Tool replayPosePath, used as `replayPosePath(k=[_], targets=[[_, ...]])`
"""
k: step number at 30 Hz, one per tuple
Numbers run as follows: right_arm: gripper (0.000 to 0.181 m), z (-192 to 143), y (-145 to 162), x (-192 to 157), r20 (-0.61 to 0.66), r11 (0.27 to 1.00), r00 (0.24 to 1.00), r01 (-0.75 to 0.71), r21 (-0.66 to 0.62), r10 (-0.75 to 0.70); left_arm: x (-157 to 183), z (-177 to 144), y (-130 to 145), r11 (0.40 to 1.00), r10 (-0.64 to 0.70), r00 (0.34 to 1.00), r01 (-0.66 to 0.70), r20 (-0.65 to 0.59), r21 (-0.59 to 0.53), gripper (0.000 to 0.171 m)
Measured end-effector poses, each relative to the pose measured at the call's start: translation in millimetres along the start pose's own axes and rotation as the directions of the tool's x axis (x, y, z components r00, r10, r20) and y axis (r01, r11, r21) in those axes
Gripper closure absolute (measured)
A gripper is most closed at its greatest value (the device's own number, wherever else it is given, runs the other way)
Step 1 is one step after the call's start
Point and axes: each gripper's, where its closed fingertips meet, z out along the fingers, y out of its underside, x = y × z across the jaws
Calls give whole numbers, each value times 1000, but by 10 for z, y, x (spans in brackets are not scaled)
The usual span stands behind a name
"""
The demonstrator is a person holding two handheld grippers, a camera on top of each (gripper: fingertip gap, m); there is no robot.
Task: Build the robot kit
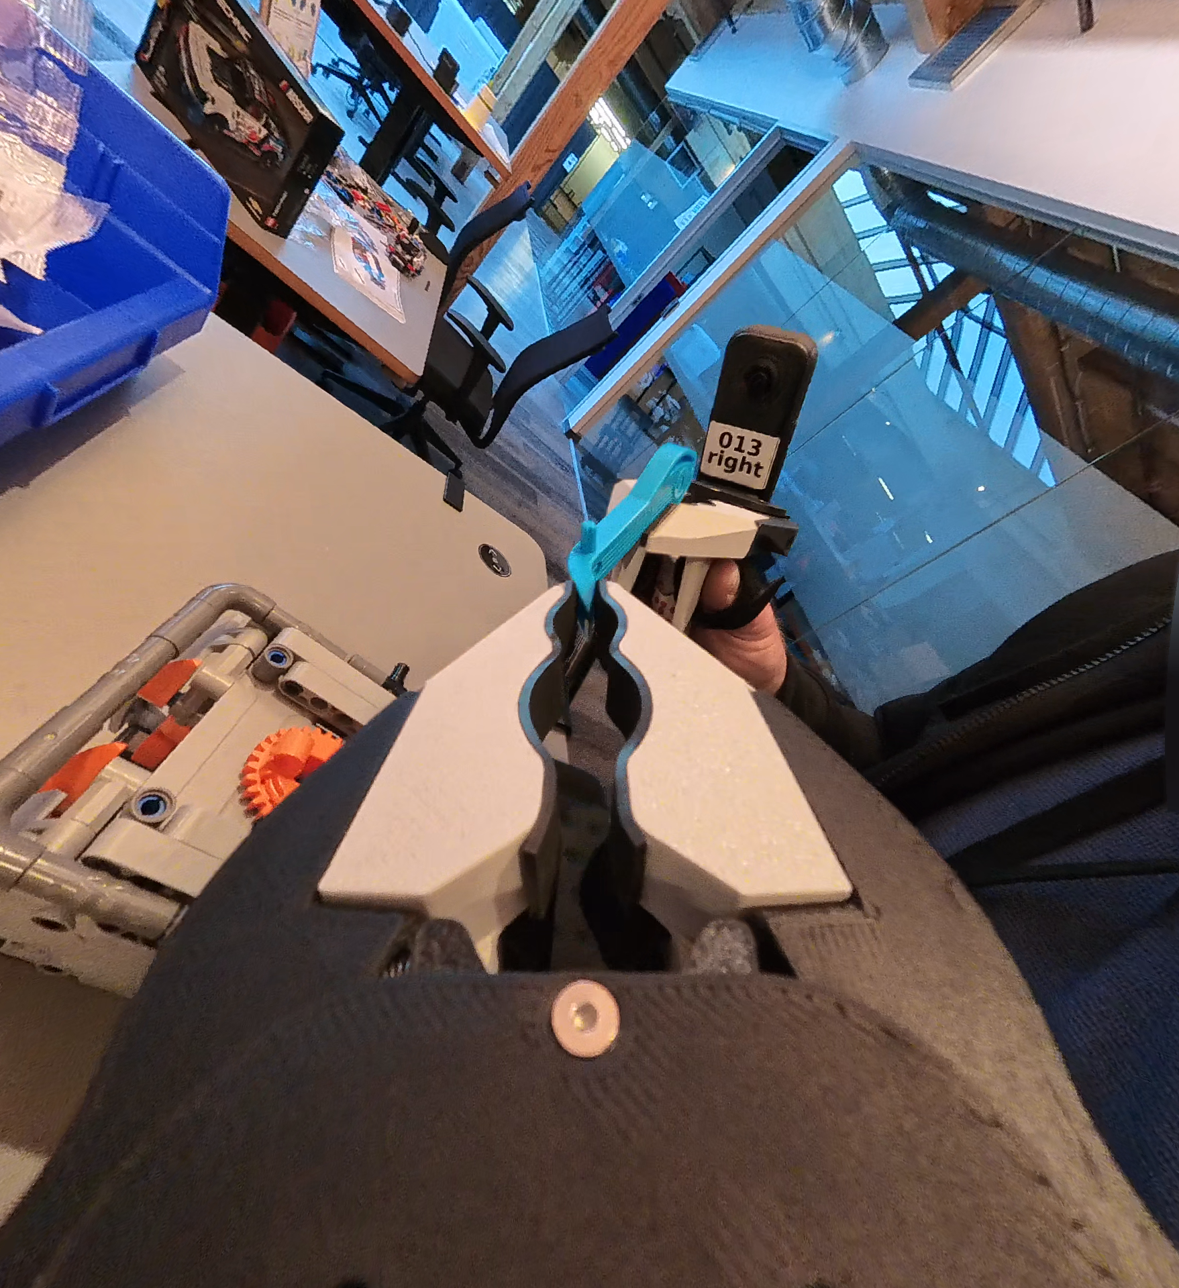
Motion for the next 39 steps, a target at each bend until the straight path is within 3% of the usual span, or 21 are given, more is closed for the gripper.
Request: replayPosePath(k=[9,24,28,32,35,39], targets=[[176,56,-106,-27,-38,997,997,70,13,-70,36,-12,23,999,-42,998,43,-37,13,170],[177,119,-144,-38,2,999,999,43,14,-43,63,-5,82,996,-90,995,91,-53,10,169],[177,132,-133,-46,-11,994,995,99,-44,-100,18,-4,88,999,-46,999,46,6,8,165],[177,123,-48,31,-58,966,980,178,-187,-192,-45,-122,8,998,66,991,-66,114,-1,145],[177,139,69,31,-53,907,952,270,-325,-302,80,-168,-112,981,195,971,-193,138,-28,138],[177,189,327,-162,101,780,909,401,-480,-405,274,-49,20,933,332,939,-314,86,-173,139]])
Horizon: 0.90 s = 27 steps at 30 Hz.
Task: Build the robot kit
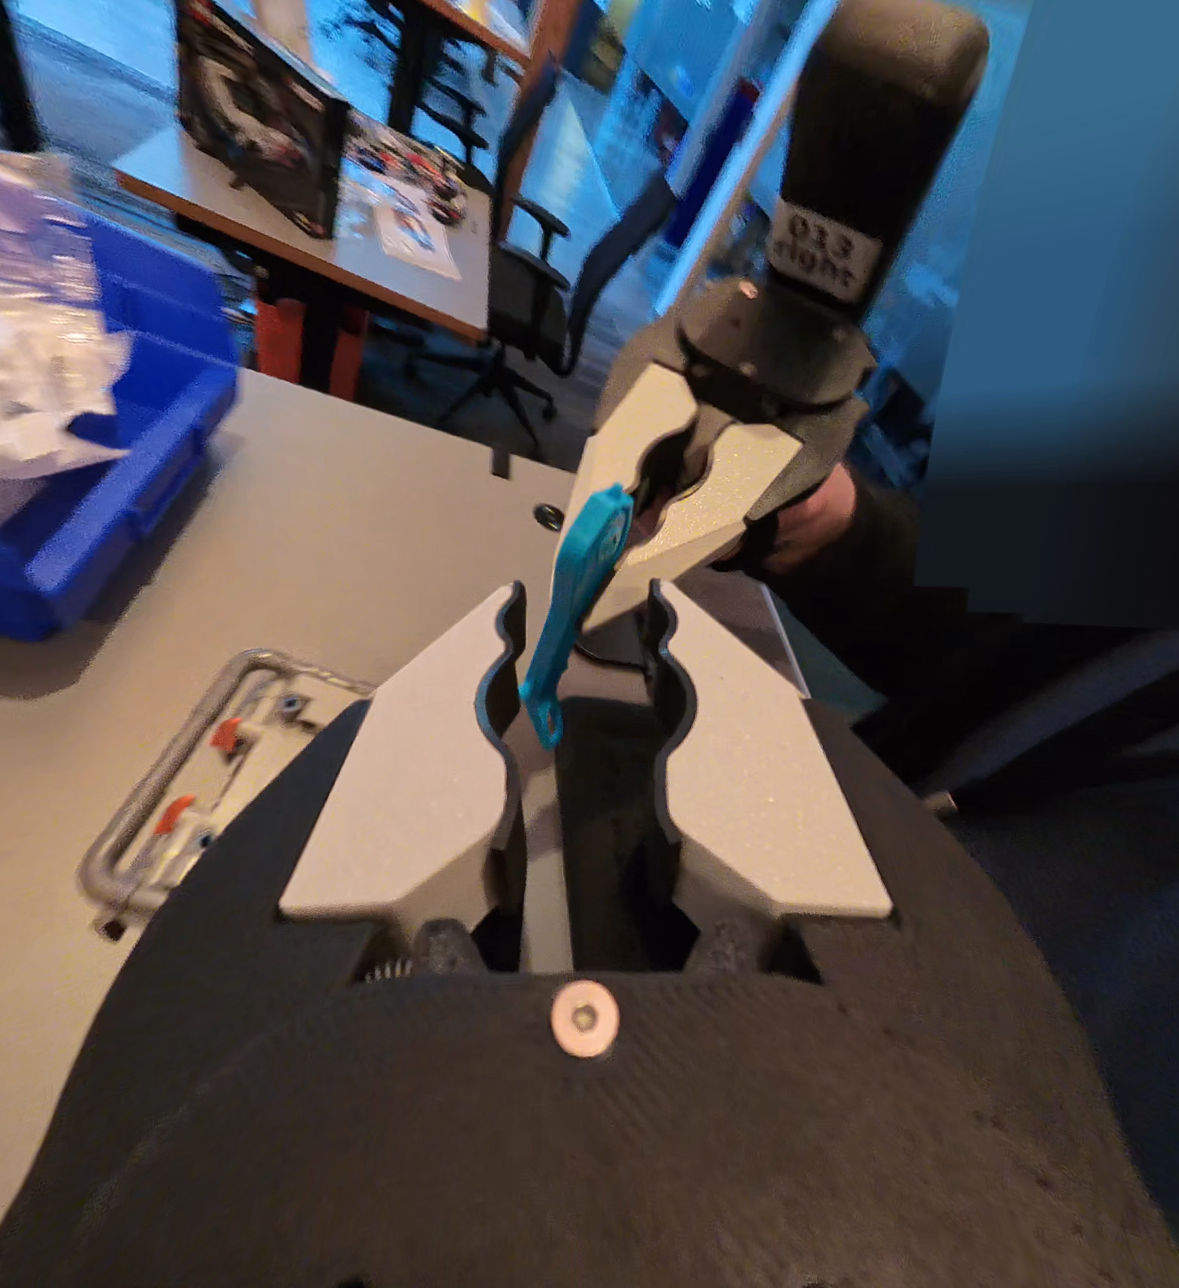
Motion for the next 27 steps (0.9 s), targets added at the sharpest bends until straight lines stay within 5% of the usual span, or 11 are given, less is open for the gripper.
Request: replayPosePath(k=[8,17,27], targets=[[177,123,206,-354,154,997,988,27,-70,-16,232,66,344,996,31,998,-35,-51,-82,159],[164,182,-23,-318,255,927,935,-305,219,248,115,-98,113,952,-169,981,187,-94,244,166],[175,147,33,-299,296,907,909,-363,215,293,85,-73,140,937,-197,971,228,-137,266,166]])
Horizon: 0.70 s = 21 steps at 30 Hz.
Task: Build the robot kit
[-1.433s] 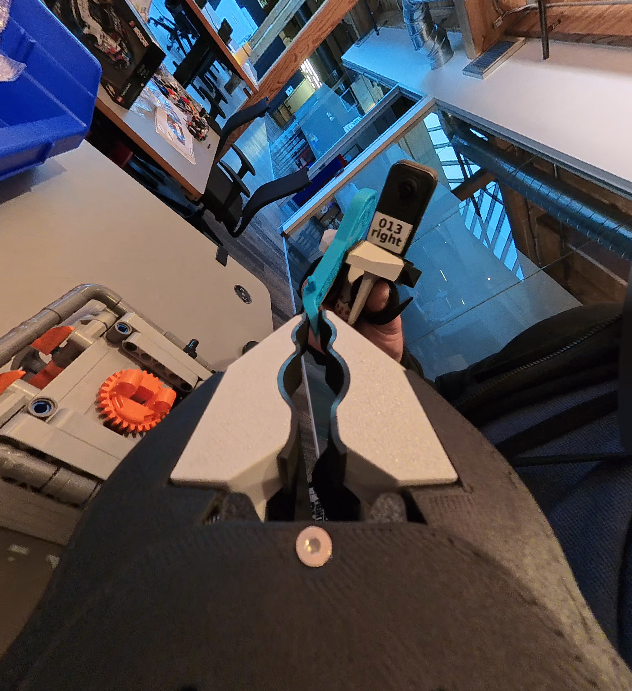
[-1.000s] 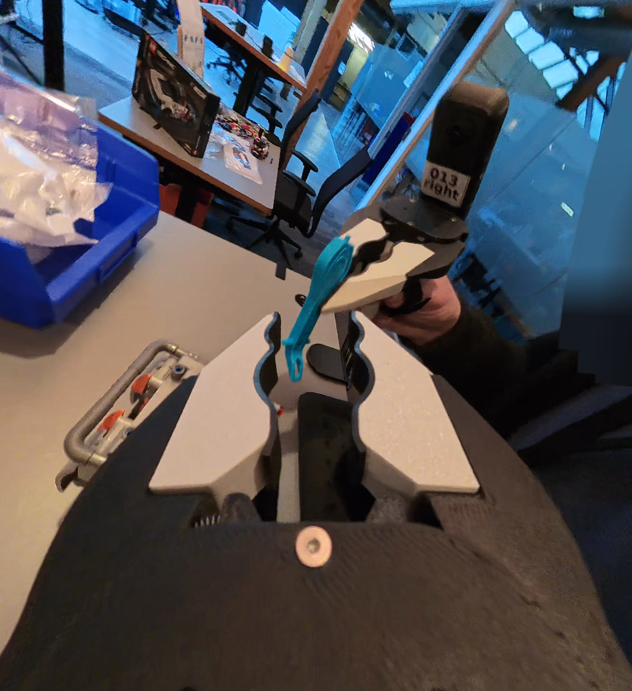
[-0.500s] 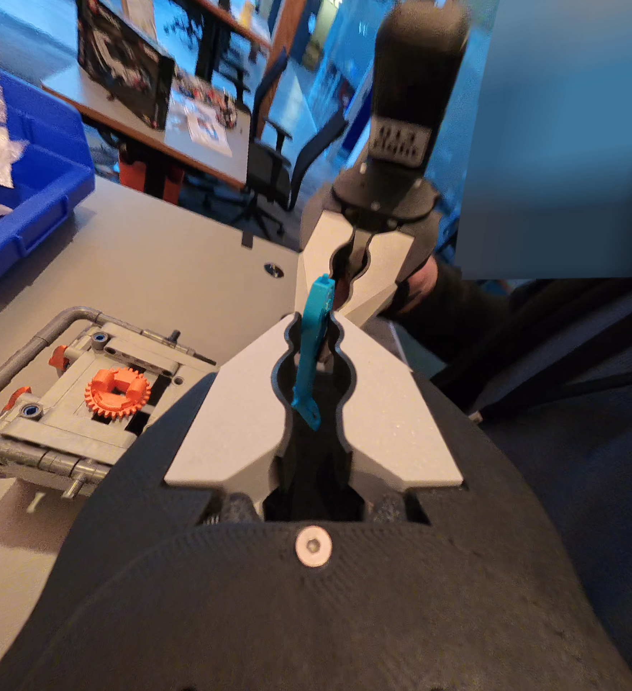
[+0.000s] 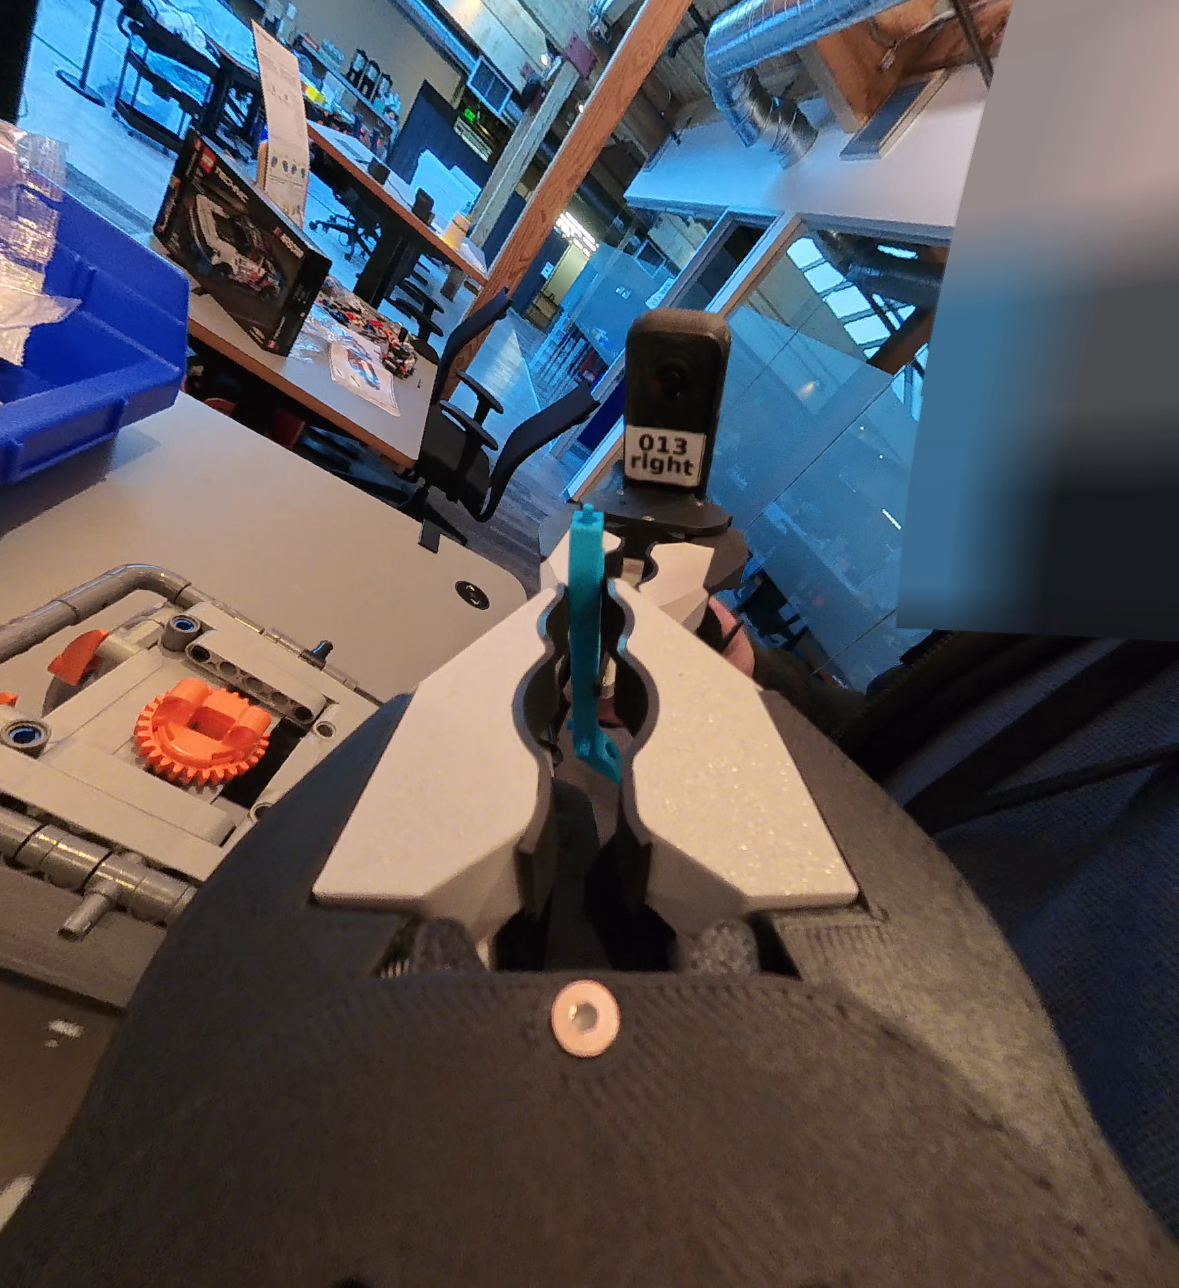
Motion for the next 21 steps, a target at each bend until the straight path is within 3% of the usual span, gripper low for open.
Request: replayPosePath(k=[4,8,11,14,18,21], targets=[[175,-50,53,37,-22,996,999,34,-77,-36,-12,7,68,999,-4,1000,4,-4,-49,164],[176,-140,-30,156,-61,999,998,28,-35,-30,-82,-48,46,996,55,997,-51,46,-79,166],[176,-220,-113,201,-47,1000,999,19,17,-18,-150,-48,59,986,107,989,-93,100,-136,154],[176,-166,-42,95,2,997,998,57,-44,-57,-93,26,60,984,103,992,-91,73,-155,146],[176,-74,45,-1,22,992,997,81,-93,-80,9,96,115,980,103,994,-98,21,-172,162],[176,-66,135,-10,24,987,997,79,-138,-77,30,96,199,971,113,994,-108,9,-212,165]])
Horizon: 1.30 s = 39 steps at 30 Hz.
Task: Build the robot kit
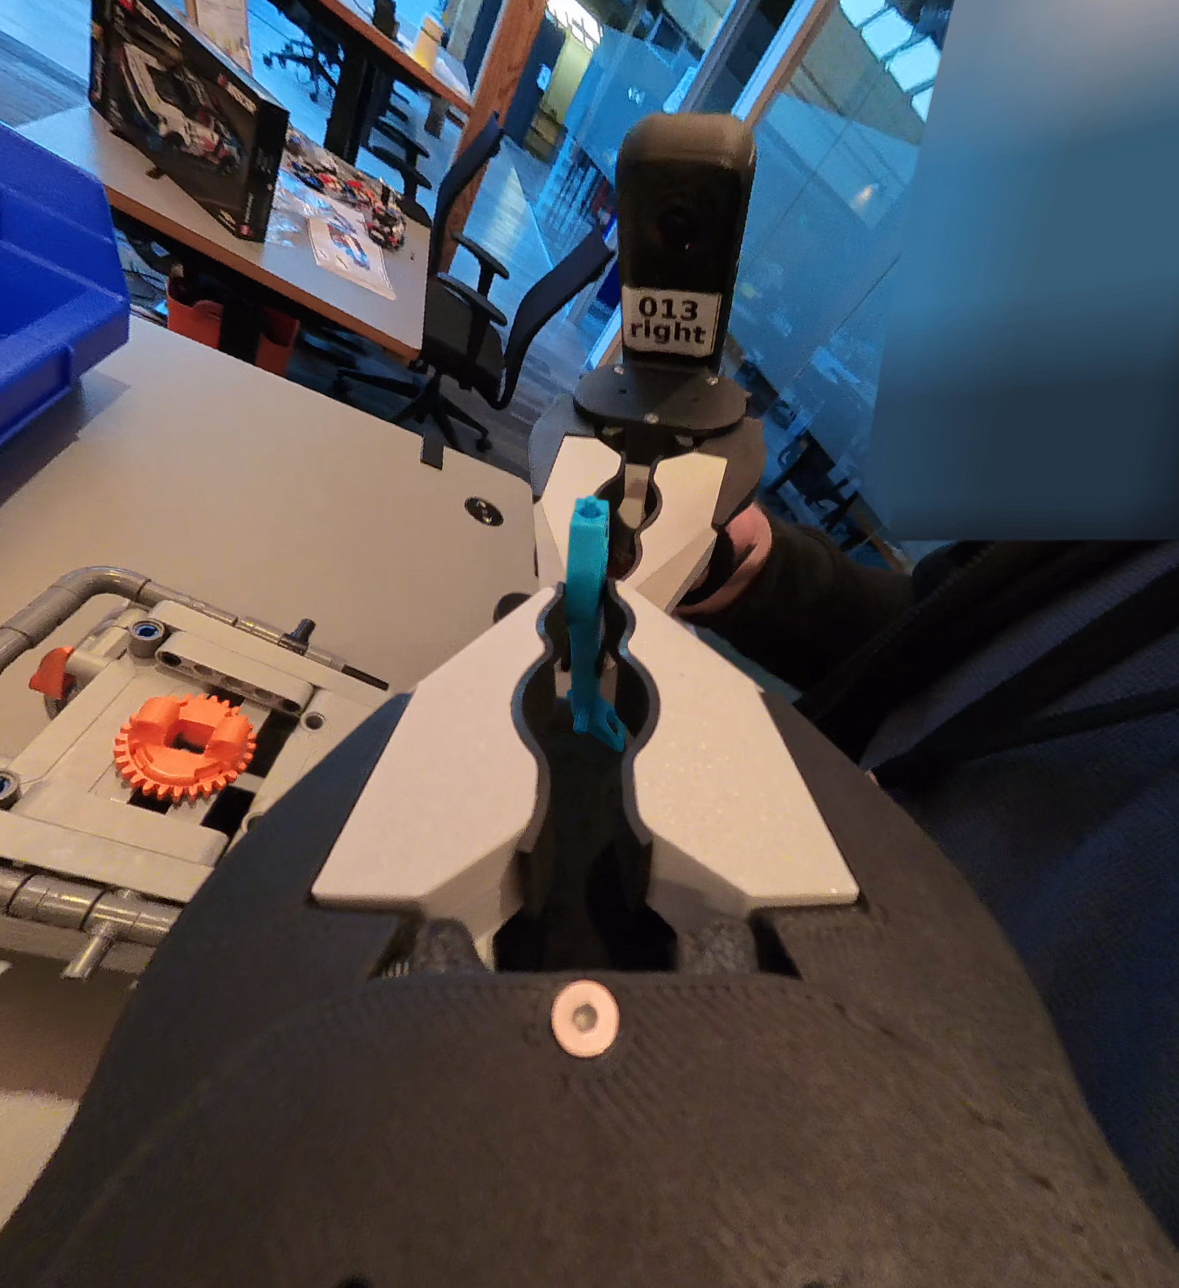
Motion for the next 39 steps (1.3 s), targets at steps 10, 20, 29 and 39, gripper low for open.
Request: replayPosePath(k=[10,20,29,39], targets=[[175,7,85,-57,7,992,998,70,-110,-69,89,61,145,964,88,996,-93,-31,-250,166],[176,-266,-322,21,-2,966,1000,-19,258,20,20,49,174,984,47,998,-40,32,-175,138],[174,-270,-291,-95,-35,960,997,82,266,-75,69,136,285,989,-74,997,71,-14,-127,168],[175,-225,-75,42,-162,963,952,243,-114,-259,-137,96,444,897,206,968,-127,146,-423,166]])
